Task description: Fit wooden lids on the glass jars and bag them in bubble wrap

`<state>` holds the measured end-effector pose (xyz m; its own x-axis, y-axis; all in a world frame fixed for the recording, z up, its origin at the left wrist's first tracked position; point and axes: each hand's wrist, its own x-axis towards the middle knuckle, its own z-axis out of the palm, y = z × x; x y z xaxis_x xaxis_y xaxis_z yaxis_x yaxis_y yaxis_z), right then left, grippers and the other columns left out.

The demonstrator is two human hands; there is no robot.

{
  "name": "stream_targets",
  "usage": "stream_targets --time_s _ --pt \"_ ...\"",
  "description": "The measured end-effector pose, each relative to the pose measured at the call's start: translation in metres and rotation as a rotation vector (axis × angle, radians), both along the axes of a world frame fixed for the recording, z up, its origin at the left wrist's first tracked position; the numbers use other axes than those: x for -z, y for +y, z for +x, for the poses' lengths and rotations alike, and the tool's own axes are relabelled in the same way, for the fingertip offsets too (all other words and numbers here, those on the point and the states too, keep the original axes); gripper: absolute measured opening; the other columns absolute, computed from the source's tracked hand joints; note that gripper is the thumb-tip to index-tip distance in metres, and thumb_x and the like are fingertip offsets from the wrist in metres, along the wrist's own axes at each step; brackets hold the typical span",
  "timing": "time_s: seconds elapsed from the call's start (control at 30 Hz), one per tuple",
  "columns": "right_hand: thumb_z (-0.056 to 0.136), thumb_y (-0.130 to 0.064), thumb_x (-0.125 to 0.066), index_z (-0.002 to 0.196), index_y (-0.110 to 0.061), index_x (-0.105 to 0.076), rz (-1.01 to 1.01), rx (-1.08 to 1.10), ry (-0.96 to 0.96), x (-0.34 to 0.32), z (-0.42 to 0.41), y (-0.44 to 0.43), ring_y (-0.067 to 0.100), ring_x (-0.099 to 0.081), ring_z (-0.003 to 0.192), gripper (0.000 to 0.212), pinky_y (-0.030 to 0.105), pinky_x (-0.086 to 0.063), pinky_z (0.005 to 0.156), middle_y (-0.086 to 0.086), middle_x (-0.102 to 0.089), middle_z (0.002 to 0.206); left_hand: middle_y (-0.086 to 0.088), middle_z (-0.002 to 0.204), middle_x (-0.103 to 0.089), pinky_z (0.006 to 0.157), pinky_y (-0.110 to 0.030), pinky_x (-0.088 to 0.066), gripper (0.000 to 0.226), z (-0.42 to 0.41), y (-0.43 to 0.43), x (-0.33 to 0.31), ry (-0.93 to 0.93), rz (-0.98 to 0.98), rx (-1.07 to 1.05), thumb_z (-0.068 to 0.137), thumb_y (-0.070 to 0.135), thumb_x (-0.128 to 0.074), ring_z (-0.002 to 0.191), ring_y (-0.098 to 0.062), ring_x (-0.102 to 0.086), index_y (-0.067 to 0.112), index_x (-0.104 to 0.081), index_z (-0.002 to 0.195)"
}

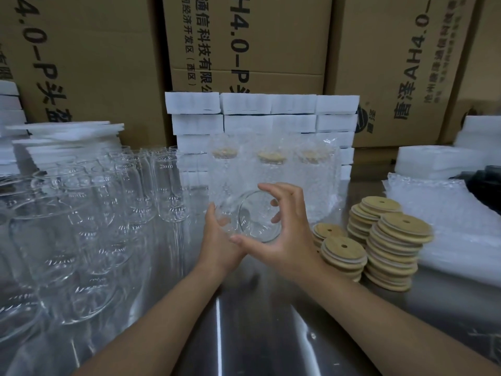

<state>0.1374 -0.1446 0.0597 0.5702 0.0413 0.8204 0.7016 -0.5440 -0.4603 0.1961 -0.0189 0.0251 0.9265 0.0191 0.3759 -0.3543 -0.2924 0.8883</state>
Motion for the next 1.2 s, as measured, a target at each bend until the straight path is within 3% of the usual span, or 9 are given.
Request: stream_targets --time_s 0.13,0.33,0.4,0.53,0.73,0.83,0.93,1.07,1.2 --pt "0.066 -0.056 -0.066 0.127 -0.022 -0.043 -0.023 -0.057 -0.009 -0.004 -0.003 0.0 0.01 -0.046 0.115 0.073 0.026 -0.041 0.097 -0.015 -0.039 0.123 -0.026 0.136 -0.051 0.101 -0.053 -0.046 0.097 -0.002 0.0 -0.006 0.002 -0.009 0.089 0.061 0.023 -0.08 0.124 -0.037 -0.053 -0.005 -0.034 0.141" --pt "0.069 -0.04 -0.077 0.134 -0.014 -0.043 -0.009 -0.157 0.101 -0.001 -0.003 0.0 0.001 -0.046 0.122 0.078 0.01 -0.03 0.101 -0.005 -0.049 0.129 -0.013 0.148 -0.043 0.104 -0.032 -0.041 0.092 -0.002 0.007 0.006 0.077 0.084 0.107 0.073 0.004 -0.076 0.132 -0.028 -0.047 0.005 -0.025 0.15" --pt "0.067 -0.035 -0.08 0.133 -0.016 -0.044 0.008 -0.165 0.113 -0.001 -0.003 0.0 0.0 -0.048 0.122 0.078 0.008 -0.03 0.1 -0.009 -0.05 0.129 -0.011 0.148 -0.043 0.101 -0.028 -0.041 0.1 -0.005 0.006 0.005 0.094 0.097 0.132 0.062 0.018 -0.073 0.132 -0.026 -0.047 0.006 -0.026 0.149" --pt "0.06 -0.038 -0.083 0.125 -0.02 -0.049 0.147 -0.19 0.153 -0.001 -0.003 0.003 -0.004 -0.052 0.115 0.076 0.005 -0.035 0.094 -0.015 -0.055 0.121 -0.018 0.132 -0.056 0.099 -0.049 -0.048 0.108 -0.006 -0.002 -0.003 0.0 -0.016 0.114 0.051 0.047 -0.065 0.117 -0.03 -0.059 -0.002 -0.033 0.142" --pt "0.054 -0.034 -0.085 0.112 -0.024 -0.049 0.311 -0.212 0.195 0.002 0.0 0.007 -0.007 -0.054 0.11 0.069 0.004 -0.036 0.089 -0.015 -0.058 0.112 -0.009 0.154 -0.034 0.071 0.01 -0.032 0.135 -0.002 0.001 0.002 0.046 0.082 0.112 0.054 0.042 -0.084 0.098 0.022 -0.046 0.017 0.004 0.153" --pt "0.052 -0.039 -0.085 0.106 -0.031 -0.048 0.367 -0.202 0.2 0.002 0.002 0.009 -0.005 -0.054 0.111 0.067 0.006 -0.037 0.089 -0.013 -0.058 0.112 -0.011 0.154 -0.033 0.07 0.014 -0.023 0.128 0.001 -0.001 0.004 0.051 0.11 0.128 0.067 0.029 -0.085 0.118 0.0 -0.039 0.017 0.009 0.153" --pt "0.049 -0.051 -0.082 0.103 -0.032 -0.048 0.415 -0.192 0.207 0.002 0.005 0.008 -0.003 -0.054 0.111 0.066 0.008 -0.037 0.09 -0.015 -0.058 0.11 -0.033 0.139 -0.041 0.073 0.013 -0.024 0.127 0.0 -0.001 0.002 0.045 0.118 0.107 0.055 0.041 -0.082 0.108 -0.016 -0.053 0.008 -0.005 0.151" --pt "0.054 -0.054 -0.078 0.096 -0.033 -0.05 0.472 -0.19 0.237 0.001 0.01 0.007 0.001 -0.057 0.109 0.055 0.011 -0.041 0.089 -0.012 -0.061 0.106 -0.001 0.151 -0.03 0.09 -0.006 -0.041 0.14 -0.005 -0.001 0.003 0.007 0.073 0.134 0.05 0.035 -0.093 0.124 -0.004 -0.04 0.02 0.0 0.154" --pt "0.07 -0.051 -0.078 0.089 -0.029 -0.053 0.547 -0.221 0.295 -0.002 0.012 0.003 0.007 -0.062 0.104 0.039 0.026 -0.047 0.092 -0.002 -0.065 0.104 0.002 0.152 -0.034 0.114 -0.038 -0.034 0.148 -0.006 -0.001 0.002 0.019 0.066 0.142 0.044 0.039 -0.095 0.138 -0.014 -0.036 0.02 0.002 0.154"
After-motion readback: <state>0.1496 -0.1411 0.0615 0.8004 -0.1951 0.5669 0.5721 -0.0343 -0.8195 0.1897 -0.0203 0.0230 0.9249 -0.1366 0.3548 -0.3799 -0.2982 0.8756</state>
